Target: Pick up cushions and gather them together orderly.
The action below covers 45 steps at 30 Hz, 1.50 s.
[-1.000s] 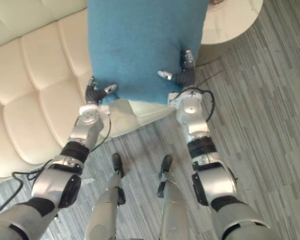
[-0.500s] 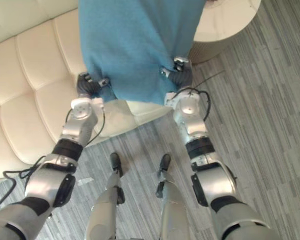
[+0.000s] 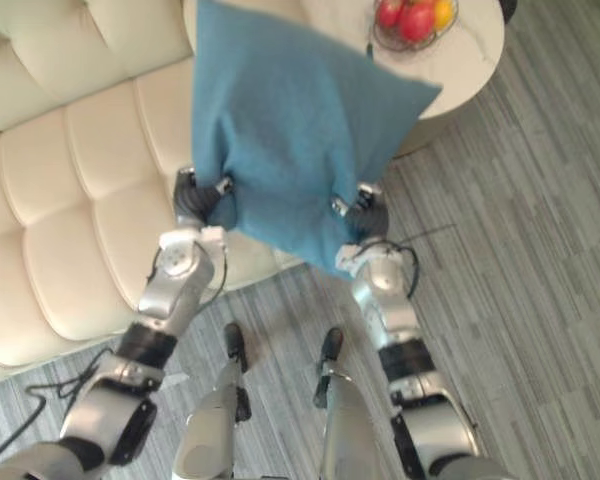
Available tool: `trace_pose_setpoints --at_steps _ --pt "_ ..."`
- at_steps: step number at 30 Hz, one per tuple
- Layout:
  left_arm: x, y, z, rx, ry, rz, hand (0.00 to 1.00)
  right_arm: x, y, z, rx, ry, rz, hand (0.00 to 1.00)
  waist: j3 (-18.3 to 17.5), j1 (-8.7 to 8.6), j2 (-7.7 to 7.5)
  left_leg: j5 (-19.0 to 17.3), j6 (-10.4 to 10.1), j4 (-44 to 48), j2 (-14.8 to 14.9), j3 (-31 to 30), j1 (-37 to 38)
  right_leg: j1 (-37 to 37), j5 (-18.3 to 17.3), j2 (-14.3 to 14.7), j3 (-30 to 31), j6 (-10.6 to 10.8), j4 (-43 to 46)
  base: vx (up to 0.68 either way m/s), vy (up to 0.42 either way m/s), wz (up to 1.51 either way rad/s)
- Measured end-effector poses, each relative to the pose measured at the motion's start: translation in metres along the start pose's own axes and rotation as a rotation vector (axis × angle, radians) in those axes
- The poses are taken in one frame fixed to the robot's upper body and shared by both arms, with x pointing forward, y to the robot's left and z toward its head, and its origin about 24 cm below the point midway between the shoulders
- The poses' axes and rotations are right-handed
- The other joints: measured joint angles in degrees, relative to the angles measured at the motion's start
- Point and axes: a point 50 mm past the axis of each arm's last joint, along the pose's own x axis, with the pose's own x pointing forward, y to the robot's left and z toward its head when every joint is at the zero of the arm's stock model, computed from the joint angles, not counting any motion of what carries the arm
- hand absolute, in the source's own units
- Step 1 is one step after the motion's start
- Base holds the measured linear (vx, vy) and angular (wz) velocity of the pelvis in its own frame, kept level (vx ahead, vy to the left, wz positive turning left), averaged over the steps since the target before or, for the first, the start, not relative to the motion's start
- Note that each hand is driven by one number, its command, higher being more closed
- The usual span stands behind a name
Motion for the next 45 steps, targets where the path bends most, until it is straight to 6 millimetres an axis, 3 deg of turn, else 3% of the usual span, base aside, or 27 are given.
trace_pose_setpoints --at_steps 2,4,11,14,25,27,28,32,34,37,38,39,41,43,44,45 --pt "-0.018 0.002 -0.007 -0.047 0.017 0.018 1.0 -0.016 0.0 -0.005 0.0 0.004 -0.002 1.0 -0.1 -0.17 0.17 -0.21 0.1 0.0 -0.31 -0.08 1.32 0.91 -0.67 -0.41 -0.19 0.16 0.73 0.08 -0.016 0.05" --pt "-0.052 0.013 -0.021 -0.113 0.068 0.08 1.0 -0.046 0.004 -0.007 -0.004 -0.004 0.014 1.0 -1.63 -0.64 0.65 -0.56 0.32 -0.01 -0.92 -0.33 3.95 3.71 -1.54 -0.83 -0.34 0.57 0.76 0.11 -0.019 0.06" --pt "-0.091 0.032 -0.029 -0.133 0.108 0.149 1.0 -0.074 0.015 -0.011 0.022 0.003 0.033 1.0 -6.77 -1.01 1.83 -1.79 0.45 -0.01 -1.02 -1.59 6.96 8.12 -1.36 -0.69 -0.93 1.07 -1.57 0.04 0.01 0.05" --pt "-0.126 0.041 -0.034 -0.148 0.149 0.163 1.0 -0.095 0.019 -0.006 0.002 -0.036 0.085 1.0 -13.46 -1.13 1.65 -3.21 0.44 -0.01 -1.27 -1.22 10.38 12.71 -0.47 -0.54 -0.53 2.08 -4.93 0.06 0.065 -0.08" --pt "-0.145 0.045 -0.039 -0.171 0.21 0.18 1.0 -0.105 0.02 -0.004 -0.028 -0.039 0.101 1.0 -15.41 -1.22 1.81 -3.71 0.81 0.06 -1.51 -2.09 13.95 17.72 -0.55 -0.55 -1.3 2.47 -6.36 0.04 0.011 0.05" --pt "-0.15 0.046 -0.041 -0.171 0.226 0.18 1.0 -0.111 0.021 -0.003 -0.024 -0.034 0.102 1.0 -15.52 -0.95 1.8 -5.62 0.83 4.08 -1.26 -3.58 13.33 20.3 -0.81 -0.92 -2.9 2.63 -6.77 -0.02 0.022 0.52" --pt "-0.153 0.046 -0.043 -0.184 0.236 0.176 1.0 -0.113 0.019 -0.002 -0.038 -0.046 0.107 1.0 -15.69 -1.18 2.01 -7.66 1.89 6.42 -0.98 -3.62 11.25 21.5 -2.03 -1.82 -5.62 2.75 -6.28 -0.07 0.041 0.87" --pt "-0.152 0.044 -0.043 -0.208 0.237 0.163 1.0 -0.112 0.016 0.001 -0.079 -0.07 0.1 1.0 -16.36 -1.78 1.91 -9.05 2.23 9.57 2.28 4.77 7.76 21.52 -2.48 -4.05 -10.91 3.06 -5.51 -0.04 0.063 0.8" --pt "-0.152 0.044 -0.043 -0.212 0.238 0.164 1.0 -0.111 0.015 0.002 -0.082 -0.074 0.095 1.0 -16.39 -1.0 1.97 -8.89 1.89 12.99 2.67 5.61 6.26 21.6 -3.17 -5.1 -10.84 3.85 -5.14 0.0 0.112 0.21" --pt "-0.152 0.045 -0.043 -0.21 0.24 0.164 1.0 -0.107 0.016 0.002 -0.079 -0.079 0.074 1.0 -16.42 -0.78 1.56 -14.53 4.25 21.71 1.89 6.27 5.06 24.3 -3.01 -7.45 -10.09 6.93 -6.35 0.09 0.243 0.0" --pt "-0.152 0.045 -0.043 -0.22 0.239 0.164 1.0 -0.107 0.017 0.002 -0.072 -0.081 0.071 1.0 -17.41 -0.97 1.21 -19.44 5.29 28.28 1.21 5.9 2.8 25.52 -2.24 -8.93 -10.09 8.52 -8.04 0.17 0.412 0.07" --pt "-0.149 0.045 -0.043 -0.228 0.232 0.16 1.0 -0.103 0.017 0.0 -0.07 -0.083 0.067 1.0 -18.1 -1.24 2.01 -22.9 6.33 32.44 0.68 5.62 0.96 25.39 -2.16 -9.99 -9.63 8.67 -7.82 0.23 0.532 0.1" --pt "-0.147 0.048 -0.044 -0.215 0.231 0.158 1.0 -0.099 0.018 -0.009 -0.069 -0.057 0.063 1.0 -19.56 -1.82 1.44 -24.41 7.59 33.35 -1.4 5.86 -0.31 23.66 -1.95 -11.96 -8.22 7.83 -6.74 0.18 0.35 0.17" --pt "-0.14 0.053 -0.048 -0.188 0.235 0.159 1.0 -0.089 0.018 -0.018 -0.082 -0.028 0.062 1.0 -19.28 -1.79 0.69 -24.78 9.45 32.52 -3.73 6.53 -0.98 20.33 0.54 -14.15 -6.77 4.43 -2.76 0.22 0.308 0.12" --pt "-0.143 0.057 -0.055 -0.168 0.268 0.17 1.0 -0.084 0.018 -0.027 -0.097 0.011 0.064 1.0 -18.91 -1.32 0.51 -24.56 11.22 30.11 -5.4 7.1 1.03 17.2 0.95 -15.18 -5.76 -2.12 2.74 0.21 0.298 -0.05" --pt "-0.145 0.058 -0.056 -0.164 0.276 0.174 1.0 -0.084 0.018 -0.029 -0.1 0.026 0.063 1.0 -18.27 -1.33 0.49 -24.26 11.71 28.41 -6.13 7.08 2.7 16.69 -0.3 -14.82 -3.72 -3.06 5.1 0.31 0.254 0.17"
